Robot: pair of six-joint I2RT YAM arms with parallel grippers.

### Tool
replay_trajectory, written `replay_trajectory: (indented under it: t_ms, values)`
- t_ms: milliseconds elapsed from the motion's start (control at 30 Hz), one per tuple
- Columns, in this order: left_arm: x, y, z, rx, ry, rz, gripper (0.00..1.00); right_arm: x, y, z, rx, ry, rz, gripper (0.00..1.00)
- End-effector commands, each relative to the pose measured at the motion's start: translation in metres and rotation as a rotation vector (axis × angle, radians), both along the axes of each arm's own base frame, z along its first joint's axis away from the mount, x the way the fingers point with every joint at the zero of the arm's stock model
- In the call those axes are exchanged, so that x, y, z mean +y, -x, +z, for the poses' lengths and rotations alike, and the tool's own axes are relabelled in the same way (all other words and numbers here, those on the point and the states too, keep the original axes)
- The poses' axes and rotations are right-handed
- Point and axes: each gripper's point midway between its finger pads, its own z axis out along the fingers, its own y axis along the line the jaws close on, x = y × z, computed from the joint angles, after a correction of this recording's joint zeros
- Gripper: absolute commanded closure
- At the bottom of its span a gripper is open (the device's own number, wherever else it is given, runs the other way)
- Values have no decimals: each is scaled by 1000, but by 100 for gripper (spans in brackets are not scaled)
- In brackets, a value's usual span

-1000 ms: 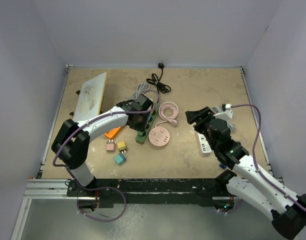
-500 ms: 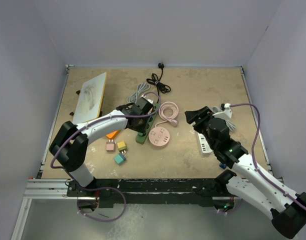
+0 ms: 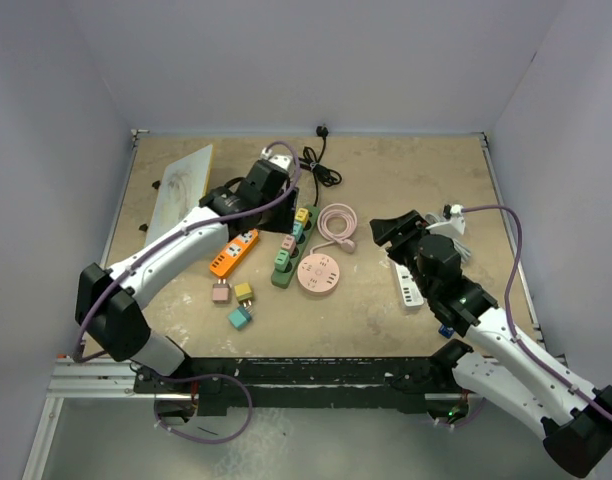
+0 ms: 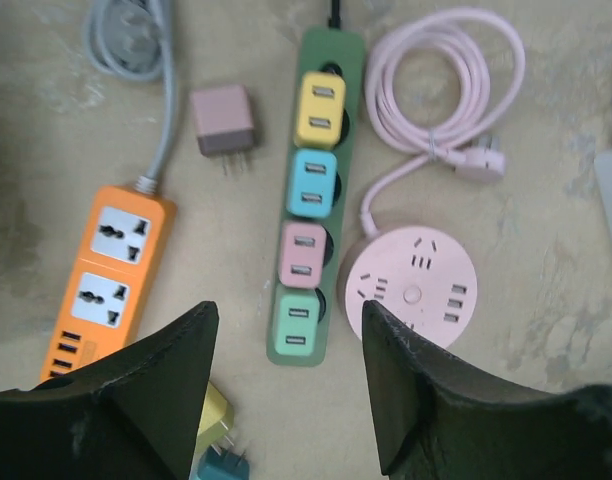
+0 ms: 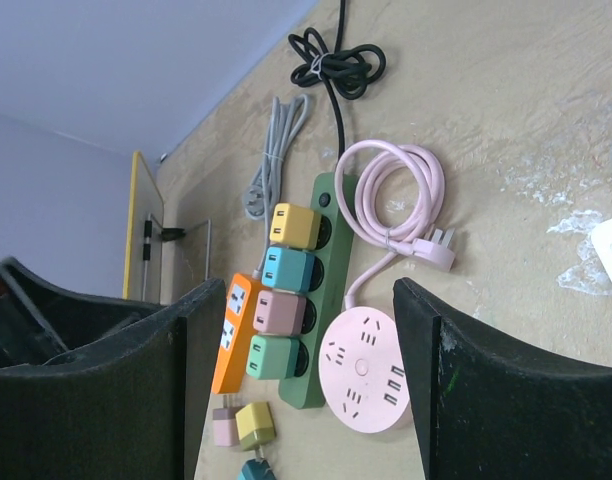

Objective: Insert the plug

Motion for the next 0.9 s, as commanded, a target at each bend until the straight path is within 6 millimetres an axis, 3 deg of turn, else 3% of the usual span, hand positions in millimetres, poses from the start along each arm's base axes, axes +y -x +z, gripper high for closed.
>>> replay_trajectory:
  t_ms: [0,133,267,467,667,867]
  values:
    - [21,-39,17,-132,60,206,47,-2,-4,29,-65,-41,-21,30]
    - [22,-70,-4,-135,124,304,61,1,-6,28,-55,-33,-9,31]
    - [21,-95,-39,-87,85,332,64,2,-6,28,-46,-24,-5,31]
    - [9,-116,-82,-21,21,303,57,2,-6,28,-38,-25,-7,31]
    - [12,-133,-99,-19,-43,321,52,6,-8,23,-14,-24,2,31]
    - [14,-137,-121,30,-73,304,49,9,-10,23,-10,-27,5,31]
